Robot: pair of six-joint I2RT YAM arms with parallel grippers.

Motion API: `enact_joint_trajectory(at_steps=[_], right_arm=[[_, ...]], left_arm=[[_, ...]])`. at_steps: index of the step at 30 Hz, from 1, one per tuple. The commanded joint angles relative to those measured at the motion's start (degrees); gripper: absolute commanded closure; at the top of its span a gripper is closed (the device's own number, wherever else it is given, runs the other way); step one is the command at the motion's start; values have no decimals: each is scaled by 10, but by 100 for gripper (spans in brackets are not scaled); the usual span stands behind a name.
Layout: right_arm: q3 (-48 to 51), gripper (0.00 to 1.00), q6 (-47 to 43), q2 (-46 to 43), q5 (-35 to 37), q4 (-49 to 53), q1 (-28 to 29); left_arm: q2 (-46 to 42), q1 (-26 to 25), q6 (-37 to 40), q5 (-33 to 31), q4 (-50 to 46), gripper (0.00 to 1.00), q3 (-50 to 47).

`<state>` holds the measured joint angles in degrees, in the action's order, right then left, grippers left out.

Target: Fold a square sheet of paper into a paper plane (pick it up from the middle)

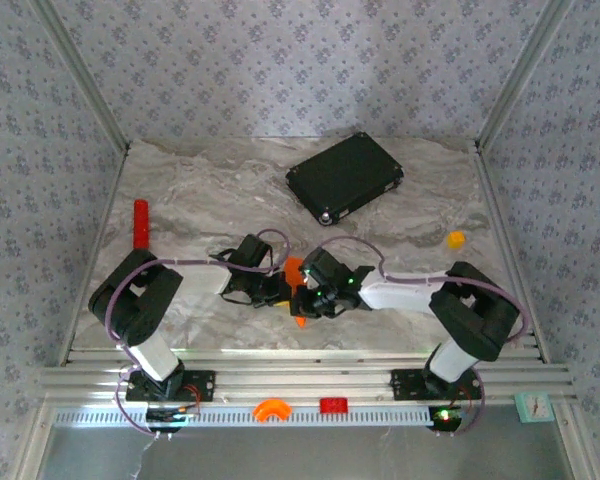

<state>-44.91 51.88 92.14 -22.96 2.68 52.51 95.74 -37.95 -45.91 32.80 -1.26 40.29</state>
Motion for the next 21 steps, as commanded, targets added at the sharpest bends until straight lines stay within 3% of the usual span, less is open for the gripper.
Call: enact_joint_trajectory(at_steps=[1, 7, 21], right_arm=[[-14, 90, 4, 46, 6, -7, -6], [25, 89, 5, 57, 7, -15, 2], [139, 88, 11, -43, -47, -28, 13]], left_arm=[[22, -1, 10, -44, -34, 100, -9], [24, 0, 9, -47, -32, 100, -9], [14, 5, -15, -69, -18, 100, -23]])
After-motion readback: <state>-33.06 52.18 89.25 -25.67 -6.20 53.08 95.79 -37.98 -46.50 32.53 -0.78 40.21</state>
